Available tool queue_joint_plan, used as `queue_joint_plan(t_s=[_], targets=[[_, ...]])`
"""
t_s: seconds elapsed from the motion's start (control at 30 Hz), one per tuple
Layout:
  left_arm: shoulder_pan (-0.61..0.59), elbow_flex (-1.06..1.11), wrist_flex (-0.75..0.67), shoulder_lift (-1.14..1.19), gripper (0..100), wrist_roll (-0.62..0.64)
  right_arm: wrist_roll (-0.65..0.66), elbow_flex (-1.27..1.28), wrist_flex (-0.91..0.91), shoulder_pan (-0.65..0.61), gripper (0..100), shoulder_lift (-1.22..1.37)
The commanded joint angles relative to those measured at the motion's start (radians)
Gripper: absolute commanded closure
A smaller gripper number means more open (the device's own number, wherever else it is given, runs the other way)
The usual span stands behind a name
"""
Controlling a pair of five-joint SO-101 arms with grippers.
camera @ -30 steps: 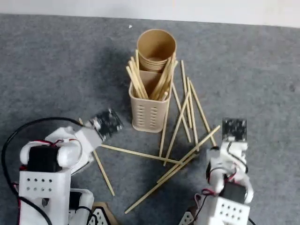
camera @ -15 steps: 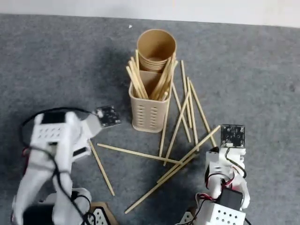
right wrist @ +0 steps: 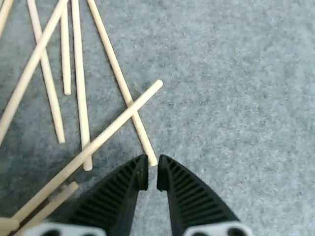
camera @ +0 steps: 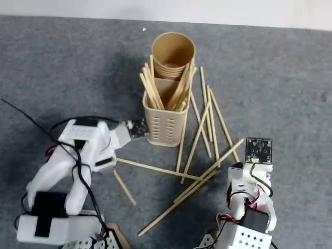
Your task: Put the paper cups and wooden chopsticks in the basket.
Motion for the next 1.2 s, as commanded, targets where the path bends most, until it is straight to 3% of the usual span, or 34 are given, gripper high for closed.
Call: queue_joint_plan(t_s=[0.0,0.33,0.53,0.6,0.67,0.8,1.0,1.1,1.17], targets=[[0.064,-0.105,-0.035,0.010,77,0.100,-0.008,0.010,-0.016,0.008,95.4,-0.015],[0.252,-0.137,-0.035,0.015,77,0.150,-0.008,0.012,-0.016,0.007,95.4,-0.015],[0.225,-0.110,-0.038,0.015,77,0.147,-0.009,0.012,-0.027,-0.004,95.4,-0.015],[0.203,-0.097,-0.040,0.013,77,0.147,-0.008,0.027,-0.186,-0.108,95.4,-0.015],[0.186,-0.093,-0.037,0.010,77,0.150,0.035,0.110,-0.493,-0.275,95.3,-0.001],[0.143,-0.081,-0.025,0.007,77,0.175,0.075,0.111,-0.664,-0.444,95.3,0.156],[0.148,-0.084,-0.072,-0.002,77,0.190,0.071,0.025,-0.527,-0.394,95.3,0.351],[0.147,-0.145,-0.072,-0.059,77,0.318,0.040,-0.022,-0.410,-0.255,95.3,0.344],[0.154,-0.194,-0.072,-0.105,77,0.399,-0.074,-0.084,-0.349,-0.128,95.3,0.321]])
